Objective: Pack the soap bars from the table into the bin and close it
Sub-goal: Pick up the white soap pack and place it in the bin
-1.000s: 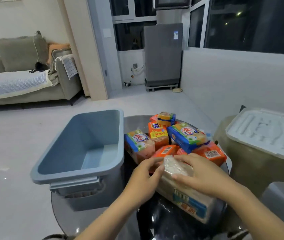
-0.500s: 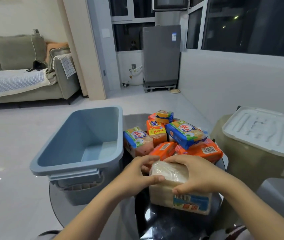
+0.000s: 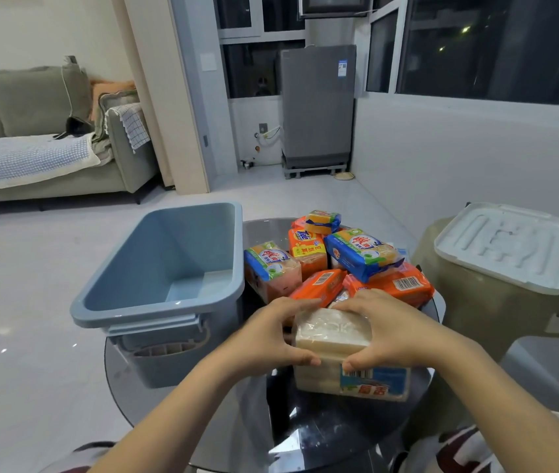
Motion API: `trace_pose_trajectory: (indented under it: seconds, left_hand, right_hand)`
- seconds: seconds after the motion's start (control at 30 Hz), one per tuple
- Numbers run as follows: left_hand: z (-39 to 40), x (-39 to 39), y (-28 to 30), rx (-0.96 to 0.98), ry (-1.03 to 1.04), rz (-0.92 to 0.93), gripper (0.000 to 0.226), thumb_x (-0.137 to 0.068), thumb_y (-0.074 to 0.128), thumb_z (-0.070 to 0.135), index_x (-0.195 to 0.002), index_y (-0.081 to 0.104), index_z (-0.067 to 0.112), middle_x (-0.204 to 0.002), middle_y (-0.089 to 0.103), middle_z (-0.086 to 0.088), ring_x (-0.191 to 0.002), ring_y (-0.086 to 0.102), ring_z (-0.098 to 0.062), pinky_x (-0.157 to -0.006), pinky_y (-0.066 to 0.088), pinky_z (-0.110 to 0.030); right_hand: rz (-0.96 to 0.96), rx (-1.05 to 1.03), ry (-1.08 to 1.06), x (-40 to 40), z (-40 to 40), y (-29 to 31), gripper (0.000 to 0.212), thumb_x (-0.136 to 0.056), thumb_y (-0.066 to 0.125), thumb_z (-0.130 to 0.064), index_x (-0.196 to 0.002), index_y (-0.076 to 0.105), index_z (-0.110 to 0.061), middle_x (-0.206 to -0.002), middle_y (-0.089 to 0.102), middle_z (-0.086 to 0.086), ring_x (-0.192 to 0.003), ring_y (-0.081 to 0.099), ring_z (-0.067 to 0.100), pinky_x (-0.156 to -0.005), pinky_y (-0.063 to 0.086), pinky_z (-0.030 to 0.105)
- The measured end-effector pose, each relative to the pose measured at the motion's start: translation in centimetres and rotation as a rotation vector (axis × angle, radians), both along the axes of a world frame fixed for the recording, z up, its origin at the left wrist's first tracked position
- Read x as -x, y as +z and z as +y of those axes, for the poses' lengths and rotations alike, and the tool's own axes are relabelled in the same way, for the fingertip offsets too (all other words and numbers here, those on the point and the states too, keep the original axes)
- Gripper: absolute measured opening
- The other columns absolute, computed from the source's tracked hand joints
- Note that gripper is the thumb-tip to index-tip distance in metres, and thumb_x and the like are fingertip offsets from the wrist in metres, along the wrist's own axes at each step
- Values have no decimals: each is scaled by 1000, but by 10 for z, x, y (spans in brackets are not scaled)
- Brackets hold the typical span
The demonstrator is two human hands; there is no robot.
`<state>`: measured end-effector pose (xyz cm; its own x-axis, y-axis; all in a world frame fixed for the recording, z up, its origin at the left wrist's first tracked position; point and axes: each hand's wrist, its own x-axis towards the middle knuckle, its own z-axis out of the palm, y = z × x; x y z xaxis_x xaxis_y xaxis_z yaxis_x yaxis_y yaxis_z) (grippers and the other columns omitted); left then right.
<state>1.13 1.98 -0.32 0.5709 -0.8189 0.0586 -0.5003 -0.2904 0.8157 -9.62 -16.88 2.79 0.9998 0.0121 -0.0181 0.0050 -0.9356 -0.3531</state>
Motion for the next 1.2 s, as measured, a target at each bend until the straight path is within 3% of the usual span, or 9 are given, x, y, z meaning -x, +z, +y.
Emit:
trace_pose_trajectory:
  seconds: [0.23, 0.4, 0.53, 0.6, 0.83, 0.97, 1.07, 1.2]
  left_hand:
    - [-1, 2, -2, -16, 47, -154, 69, -59, 77, 25, -125, 57, 30, -117, 53, 9, -110, 57, -6, -93, 53, -26]
    - [-1, -1, 2, 3, 20, -1, 66, -59, 87, 18, -115, 56, 38, -124, 58, 3, -114, 59, -9, -96, 53, -31]
    - [-1, 1, 6, 18, 20, 80, 65, -59, 87, 11, -109, 55, 39, -118, 63, 4, -111, 62, -10, -98, 51, -34]
    - [-1, 1, 7, 5, 18, 84, 65, -60, 87, 10, -109, 54, 39, -118, 62, 5, -111, 61, -9, -98, 52, -33]
    - [-4, 7, 10, -114, 6, -91, 66, -59, 85, 39, -111, 44, 42, -107, 53, 25, -99, 55, 7, -75, 45, -2]
    - [-8, 11, 11, -61, 31, -100, 65, -58, 86, 40, -114, 52, 40, -112, 54, 22, -104, 54, 3, -85, 43, -7]
    - [-6, 15, 13, -18, 72, -78, 74, -55, 85, 46, -123, 58, 36, -118, 55, 20, -111, 52, 2, -92, 44, -15]
    - [-1, 23, 24, 73, 121, -87, 77, -51, 82, 55, -123, 61, 36, -115, 59, 20, -108, 56, 4, -89, 49, -16]
  right_hand:
    - [-76, 43, -6, -1, 4, -3, 66, -59, 70, -54, -119, 52, -33, -94, 43, -22, -93, 41, 1, -77, 41, 19]
    - [-44, 20, -6, 0, 3, -2, 71, -60, 69, -59, -124, 49, -35, -100, 44, -21, -97, 42, 1, -80, 41, 21]
    - [12, -27, -25, 3, 0, 0, 75, -61, 71, -60, -127, 44, -39, -114, 50, -20, -105, 44, 2, -89, 44, 27]
    - [52, -46, -48, 6, -1, 1, 76, -59, 73, -58, -127, 43, -40, -112, 51, -22, -104, 48, 2, -89, 48, 29]
    - [42, -68, -69, 9, -2, 3, 72, -60, 74, -55, -124, 47, -35, -112, 56, -18, -99, 53, 3, -85, 50, 27]
    - [37, -140, -66, 10, -4, 3, 73, -59, 77, -52, -124, 50, -33, -112, 57, -17, -98, 54, 3, -85, 51, 26]
    - [39, -211, -43, 12, -8, 6, 75, -61, 78, -49, -128, 48, -35, -110, 54, -24, -99, 53, 0, -80, 49, 19]
    - [-33, -331, -43, 19, -10, 21, 65, -60, 79, -49, -116, 46, -56, -103, 44, -39, -98, 46, -12, -66, 43, 8]
